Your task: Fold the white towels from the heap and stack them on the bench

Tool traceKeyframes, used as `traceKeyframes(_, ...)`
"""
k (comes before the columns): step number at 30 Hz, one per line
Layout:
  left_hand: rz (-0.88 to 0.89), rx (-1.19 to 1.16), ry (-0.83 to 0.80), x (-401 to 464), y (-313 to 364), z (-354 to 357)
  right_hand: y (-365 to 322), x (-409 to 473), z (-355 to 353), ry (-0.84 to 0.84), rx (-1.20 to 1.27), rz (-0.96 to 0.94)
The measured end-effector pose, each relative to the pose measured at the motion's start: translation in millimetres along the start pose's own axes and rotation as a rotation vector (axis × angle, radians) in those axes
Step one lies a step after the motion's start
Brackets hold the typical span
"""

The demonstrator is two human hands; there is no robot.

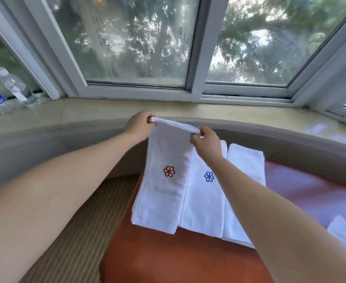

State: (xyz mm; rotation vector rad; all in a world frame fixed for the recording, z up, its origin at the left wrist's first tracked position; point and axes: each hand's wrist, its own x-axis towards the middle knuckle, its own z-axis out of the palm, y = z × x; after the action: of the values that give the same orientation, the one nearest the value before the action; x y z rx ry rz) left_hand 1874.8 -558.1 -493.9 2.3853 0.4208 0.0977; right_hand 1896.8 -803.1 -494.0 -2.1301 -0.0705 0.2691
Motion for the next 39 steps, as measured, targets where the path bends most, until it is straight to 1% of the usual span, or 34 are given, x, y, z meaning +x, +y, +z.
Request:
traceKeyframes(4, -0.034, -0.027, -0.063, 32.5, -25.1, 31.1, 21.1, 35.2, 21.0, -0.007, -0.003, 0.051)
traceKeyframes(7, -0.048, -0.066, -0.072, 56.3, -36.5, 49.5, 35.6, 63.7, 34.2, 0.01, -0.007, 0.079)
traceKeyframes(11, -0.08, -0.147, -0.044, 80.5, -48.9, 73.3, 56.5, 94.4, 51.6, 0.032, 0.009, 0.11)
traceKeyframes(15, -0.113, -0.151, -0.042, 90.9, -64.9, 102.1, 81.6, 115.3, 66.4, 0.037, -0.02, 0.146)
traceKeyframes(20, -0.138, -0.178, 0.043, 98.3, -78.2, 130.8, 103.4, 129.0, 83.5, 0.075, -0.043, 0.162)
traceKeyframes(24, -0.174, -0.18, 0.073, 110.3, -83.6, 144.6, 113.2, 138.8, 92.7, 0.088, -0.03, 0.176)
traceKeyframes(28, -0.207, -0.16, 0.052, 115.3, -90.5, 154.3, 122.5, 144.4, 99.4, 0.04, -0.053, 0.172)
traceKeyframes(32, -0.202, -0.165, 0.092, 122.0, -90.7, 155.1, 126.4, 154.6, 103.2, 0.065, -0.034, 0.177)
traceKeyframes(34, -0.2, -0.149, 0.034, 122.8, -92.3, 157.1, 131.5, 156.4, 105.5, 0.014, -0.038, 0.209)
traceKeyframes(37, -0.157, -0.102, -0.129, 109.4, -97.8, 161.5, 135.8, 150.7, 107.9, -0.117, 0.059, 0.253)
traceKeyframes(39, -0.105, -0.02, -0.196, 95.4, -102.8, 163.8, 137.3, 143.1, 108.7, -0.155, 0.063, 0.165)
